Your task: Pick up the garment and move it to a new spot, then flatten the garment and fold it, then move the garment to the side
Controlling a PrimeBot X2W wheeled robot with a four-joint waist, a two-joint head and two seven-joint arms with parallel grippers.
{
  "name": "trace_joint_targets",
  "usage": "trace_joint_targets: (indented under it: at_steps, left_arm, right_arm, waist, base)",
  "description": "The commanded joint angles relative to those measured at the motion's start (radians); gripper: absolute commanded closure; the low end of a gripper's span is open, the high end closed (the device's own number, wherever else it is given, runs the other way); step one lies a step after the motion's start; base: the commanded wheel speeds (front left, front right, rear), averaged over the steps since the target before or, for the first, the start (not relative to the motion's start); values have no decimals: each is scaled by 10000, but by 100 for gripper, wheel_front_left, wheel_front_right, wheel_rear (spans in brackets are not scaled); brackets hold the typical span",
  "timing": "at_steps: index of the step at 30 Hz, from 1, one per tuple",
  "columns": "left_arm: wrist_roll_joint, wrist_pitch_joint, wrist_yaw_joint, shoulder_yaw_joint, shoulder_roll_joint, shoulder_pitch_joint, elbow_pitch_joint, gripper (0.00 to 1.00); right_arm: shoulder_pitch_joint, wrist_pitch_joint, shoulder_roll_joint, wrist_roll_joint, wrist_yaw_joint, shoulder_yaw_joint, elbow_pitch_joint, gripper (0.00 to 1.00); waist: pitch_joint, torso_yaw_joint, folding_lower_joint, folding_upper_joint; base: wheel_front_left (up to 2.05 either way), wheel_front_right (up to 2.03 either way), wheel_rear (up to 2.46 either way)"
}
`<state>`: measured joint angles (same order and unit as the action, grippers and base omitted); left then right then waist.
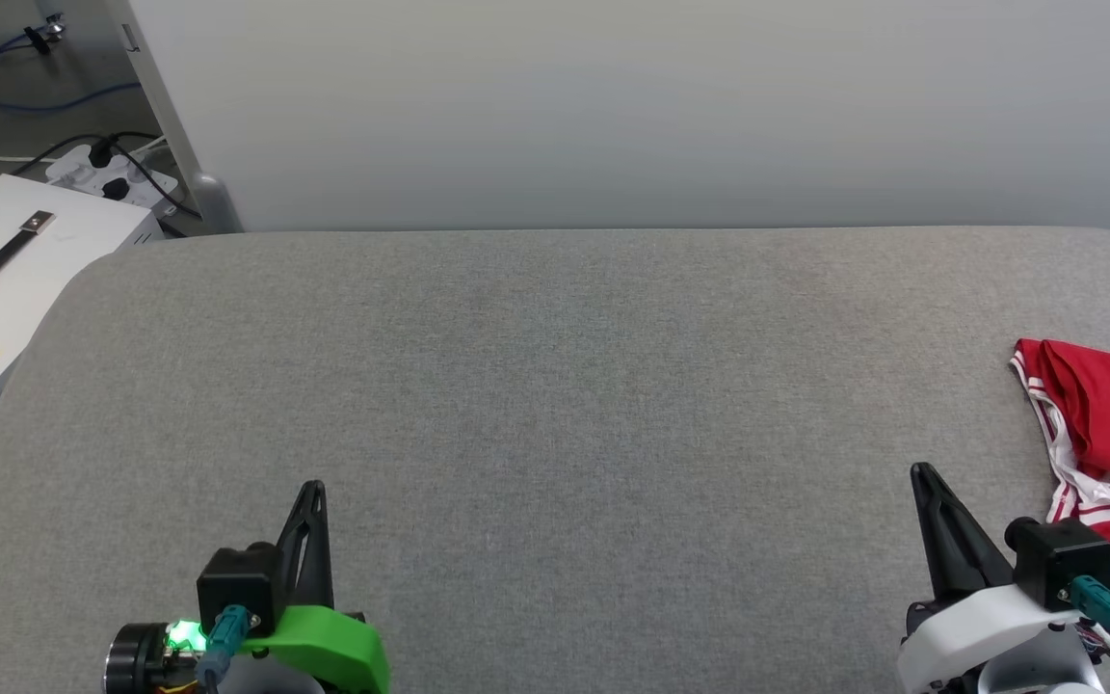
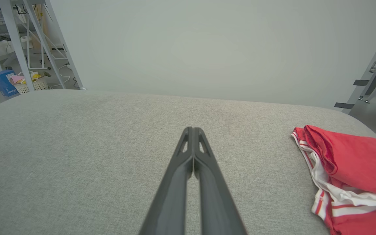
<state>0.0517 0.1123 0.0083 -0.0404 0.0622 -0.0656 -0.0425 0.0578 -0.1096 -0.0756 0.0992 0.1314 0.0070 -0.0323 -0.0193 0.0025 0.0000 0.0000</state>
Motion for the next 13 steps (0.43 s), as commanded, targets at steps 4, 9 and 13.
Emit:
trace_joint_targets:
  at_steps: [4,9,13]
  left_arm:
    - [-101,-118,-49,63,-58,241,91,100]
    - [-141,-216,-52,96,-64,281,124,100]
    - [-176,-300,-55,125,-69,316,152,100]
  right_arm:
    - [-218,105,45,-147,-5,-31,99,100]
    - [-253,201,65,-229,-5,-35,120,100]
    - [-283,285,83,-300,-5,-38,139,100]
  waist:
    - [16,-2,0,0]
    - [33,-4,0,0]
    - [48,-6,0,0]
  base:
    - [0,0,0]
    - [0,0,0]
    - [0,0,0]
